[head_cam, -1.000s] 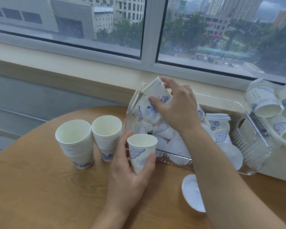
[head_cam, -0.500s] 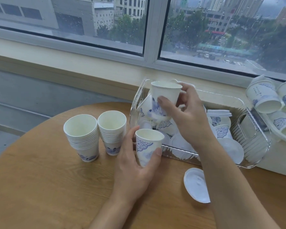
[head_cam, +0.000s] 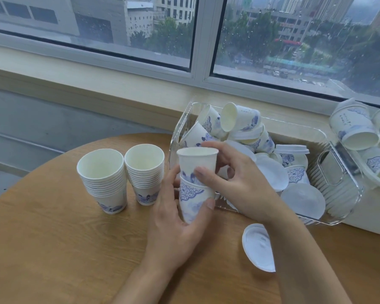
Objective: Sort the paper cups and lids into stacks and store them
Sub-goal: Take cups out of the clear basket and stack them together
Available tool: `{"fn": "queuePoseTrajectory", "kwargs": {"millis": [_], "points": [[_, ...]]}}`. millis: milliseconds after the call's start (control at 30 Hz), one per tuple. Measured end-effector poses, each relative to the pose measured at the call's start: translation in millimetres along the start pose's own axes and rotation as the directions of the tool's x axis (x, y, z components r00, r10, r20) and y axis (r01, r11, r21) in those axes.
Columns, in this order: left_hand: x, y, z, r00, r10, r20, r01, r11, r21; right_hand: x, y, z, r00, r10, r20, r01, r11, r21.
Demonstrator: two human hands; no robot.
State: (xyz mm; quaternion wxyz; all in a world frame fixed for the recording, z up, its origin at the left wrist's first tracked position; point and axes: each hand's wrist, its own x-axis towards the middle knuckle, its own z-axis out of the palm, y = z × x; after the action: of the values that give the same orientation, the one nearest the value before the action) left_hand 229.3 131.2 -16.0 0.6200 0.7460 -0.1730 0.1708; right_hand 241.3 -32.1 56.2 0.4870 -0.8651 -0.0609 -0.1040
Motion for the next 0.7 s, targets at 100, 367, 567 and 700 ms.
{"fn": "queuePoseTrajectory", "kwargs": {"millis": [100, 367, 567, 700], "points": [[-1, -4, 0, 1.000, -0.017, 0.002, 0.017, 1.000, -0.019, 0, -3, -5, 0.999, 0.006, -0.046, -0.004, 0.998, 0.060], [0, -7, 0, 1.000, -0.015, 0.008, 0.016, 0.999, -0.033, 18, 4, -3, 0.961, 0.005, -0.275, -0.063, 0.977, -0.203], [0, -8, 1, 0.999, -0.035, 0.028, 0.037, 0.997, -0.063, 41, 2, -3, 0.978, 0.015, -0.210, -0.101, 0.909, -0.404], [0, -8, 1, 0.999, -0.035, 0.025, 0.037, 0.996, -0.086, 52, 1, 1, 0.976, 0.064, -0.210, -0.162, 0.856, -0.491]]}}
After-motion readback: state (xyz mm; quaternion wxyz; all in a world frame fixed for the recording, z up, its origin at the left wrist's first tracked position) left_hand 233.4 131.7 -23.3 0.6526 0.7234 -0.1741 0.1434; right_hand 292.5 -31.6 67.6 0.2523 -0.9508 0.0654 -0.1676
